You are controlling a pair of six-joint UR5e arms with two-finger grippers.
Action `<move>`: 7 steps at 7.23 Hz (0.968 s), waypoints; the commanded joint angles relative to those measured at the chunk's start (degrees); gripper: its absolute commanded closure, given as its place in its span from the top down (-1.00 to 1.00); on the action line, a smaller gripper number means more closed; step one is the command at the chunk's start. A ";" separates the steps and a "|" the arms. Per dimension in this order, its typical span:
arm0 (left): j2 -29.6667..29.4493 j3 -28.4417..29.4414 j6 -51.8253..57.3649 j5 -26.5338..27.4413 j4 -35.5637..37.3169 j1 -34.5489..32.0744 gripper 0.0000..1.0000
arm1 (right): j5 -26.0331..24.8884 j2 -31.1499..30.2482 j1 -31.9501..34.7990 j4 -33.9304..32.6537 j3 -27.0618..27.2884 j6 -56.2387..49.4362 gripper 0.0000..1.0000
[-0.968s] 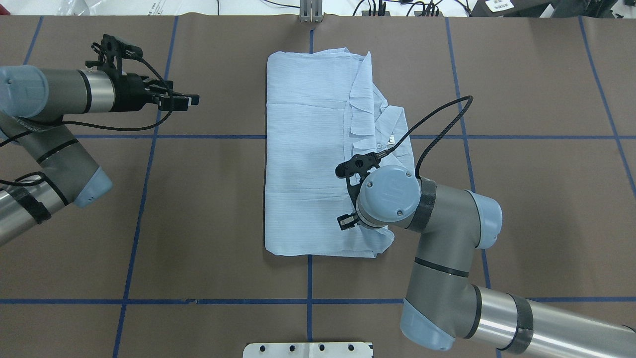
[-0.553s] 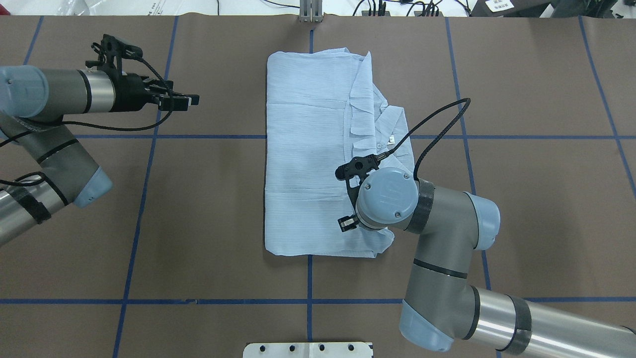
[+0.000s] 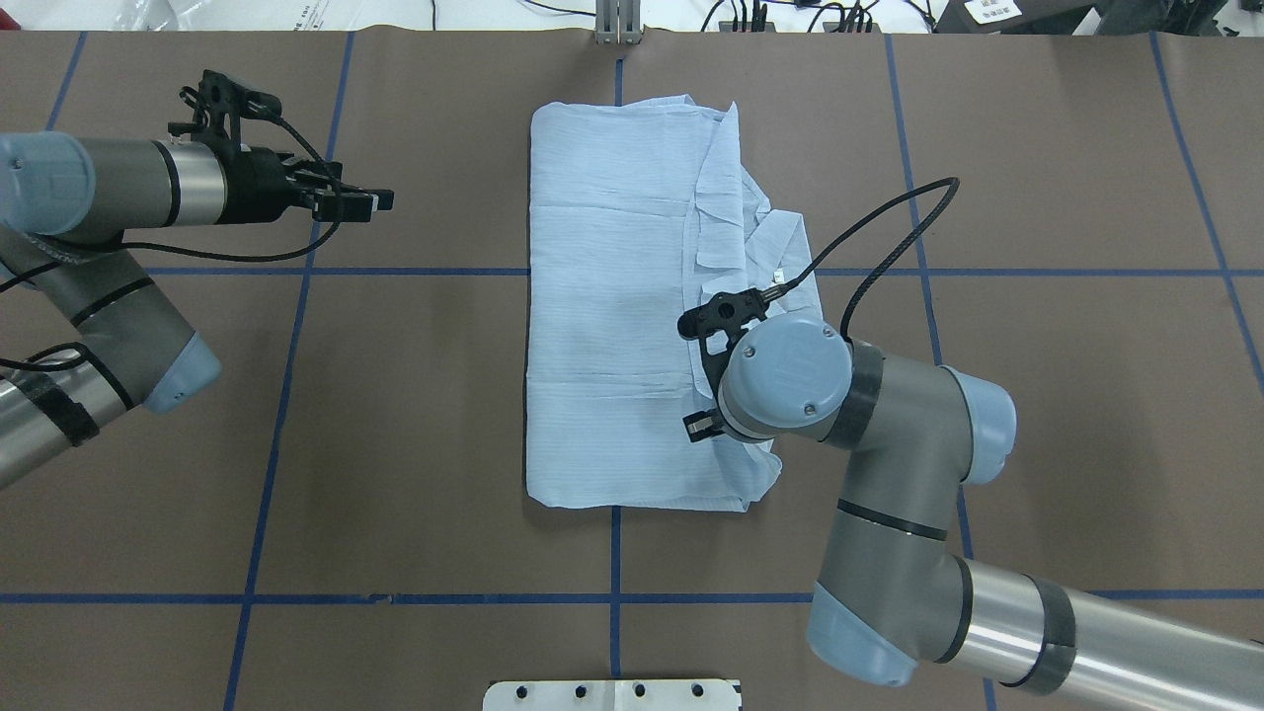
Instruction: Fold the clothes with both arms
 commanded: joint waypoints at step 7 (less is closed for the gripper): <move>0.92 0.75 -0.86 -0.51 0.57 0.33 1.00 | -7.02 -11.10 -2.73 -4.94 10.56 33.70 0.99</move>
